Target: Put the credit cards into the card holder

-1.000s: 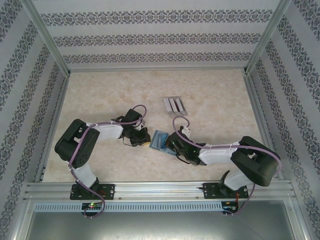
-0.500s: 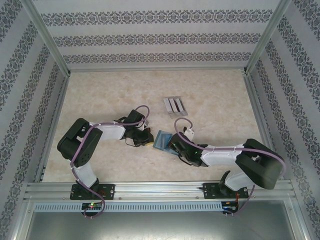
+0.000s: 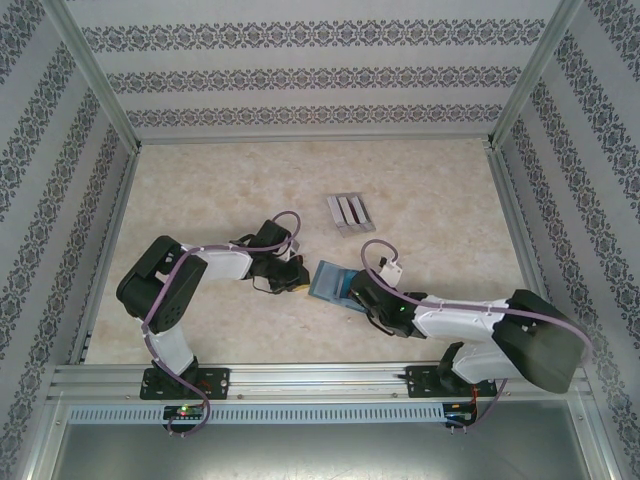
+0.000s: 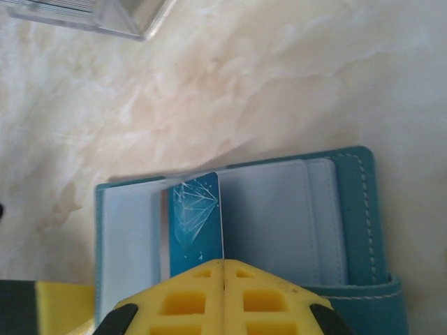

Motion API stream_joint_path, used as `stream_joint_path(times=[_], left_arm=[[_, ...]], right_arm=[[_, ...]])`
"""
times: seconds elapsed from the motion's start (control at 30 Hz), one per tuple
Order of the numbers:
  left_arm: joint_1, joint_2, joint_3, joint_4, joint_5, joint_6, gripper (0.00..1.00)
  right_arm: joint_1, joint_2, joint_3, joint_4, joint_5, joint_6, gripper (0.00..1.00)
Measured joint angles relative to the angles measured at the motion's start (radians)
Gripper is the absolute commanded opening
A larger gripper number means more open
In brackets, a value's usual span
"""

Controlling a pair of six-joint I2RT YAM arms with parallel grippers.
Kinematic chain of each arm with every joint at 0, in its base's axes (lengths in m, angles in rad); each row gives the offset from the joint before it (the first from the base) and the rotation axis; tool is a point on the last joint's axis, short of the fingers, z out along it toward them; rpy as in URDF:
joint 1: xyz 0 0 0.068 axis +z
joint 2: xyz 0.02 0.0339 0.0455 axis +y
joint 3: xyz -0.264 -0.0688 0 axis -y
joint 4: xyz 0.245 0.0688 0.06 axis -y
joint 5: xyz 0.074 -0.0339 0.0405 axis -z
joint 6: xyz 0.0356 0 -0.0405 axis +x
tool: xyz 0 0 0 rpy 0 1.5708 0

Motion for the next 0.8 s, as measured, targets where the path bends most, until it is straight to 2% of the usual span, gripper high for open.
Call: stream_joint_path(times=[0.3, 0.57, 0.6, 0.7, 0.8], left_arm=[[-0.021, -0.002, -0.022, 0.060, -0.011, -0.034, 0.00], [-0.029, -0.002, -0.024, 0.073, -0.016, -0.044, 0.00], [-0.030, -0.001, -0.024, 0.074, -0.017, -0.045, 0.00], [-0.032, -0.001, -0.024, 0.076, -0.019, -0.047, 0.00], [-0.032, -0.001, -0.023, 0.076, -0.019, -0.048, 0.06]], right_arm=[[0.047, 0.041, 0.039, -0.022, 0.122, 0.085, 0.00], [0.058, 0.095, 0.070, 0.023, 0.103, 0.048, 0.00], [0.057, 0.090, 0.071, 0.024, 0.091, 0.024, 0.05], [0.037, 0.037, 0.075, 0.000, 0.029, -0.048, 0.29], [-0.021, -0.040, 0.079, -0.028, -0.059, -0.115, 0.44]])
